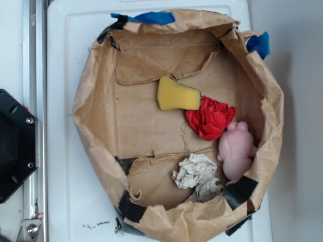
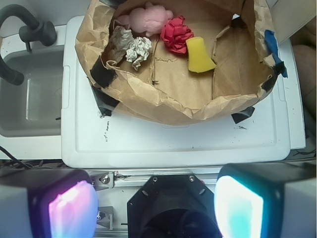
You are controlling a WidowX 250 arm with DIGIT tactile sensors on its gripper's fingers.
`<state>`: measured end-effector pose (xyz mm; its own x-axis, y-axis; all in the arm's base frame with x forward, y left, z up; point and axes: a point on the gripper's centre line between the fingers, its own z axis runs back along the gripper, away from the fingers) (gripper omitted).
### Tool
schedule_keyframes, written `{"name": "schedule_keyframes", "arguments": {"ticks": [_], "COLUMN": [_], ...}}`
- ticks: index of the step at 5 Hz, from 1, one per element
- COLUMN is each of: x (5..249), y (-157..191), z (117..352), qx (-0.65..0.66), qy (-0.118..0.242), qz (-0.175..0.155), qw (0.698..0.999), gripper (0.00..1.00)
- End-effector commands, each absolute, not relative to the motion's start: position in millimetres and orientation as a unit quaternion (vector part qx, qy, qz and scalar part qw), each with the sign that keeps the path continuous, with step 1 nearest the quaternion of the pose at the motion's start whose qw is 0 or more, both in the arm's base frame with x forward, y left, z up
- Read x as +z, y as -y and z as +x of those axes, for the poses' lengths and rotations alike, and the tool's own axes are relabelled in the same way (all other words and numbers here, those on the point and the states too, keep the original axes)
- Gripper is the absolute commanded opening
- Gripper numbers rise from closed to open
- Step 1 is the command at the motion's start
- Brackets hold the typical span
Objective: Grab the green sponge.
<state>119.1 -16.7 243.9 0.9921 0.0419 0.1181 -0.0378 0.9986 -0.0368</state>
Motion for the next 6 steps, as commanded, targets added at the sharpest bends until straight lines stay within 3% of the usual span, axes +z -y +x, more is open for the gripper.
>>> {"name": "schedule_keyframes", "arguments": {"ticks": [1, 2, 3, 4, 6], "x": [244, 225, 216, 195, 150], "y": [17, 9, 2, -6, -27], "z": [119, 169, 199, 224, 251], "qx": [0.020, 0.059, 0.065, -0.007, -0.098], "qy": [0.060, 0.045, 0.052, 0.067, 0.114], "qz": [-0.017, -0.036, -0.033, -0.041, -0.051], "qw": [0.998, 0.997, 0.996, 0.997, 0.987], "gripper": [1.00, 1.00, 1.00, 1.00, 1.00]}}
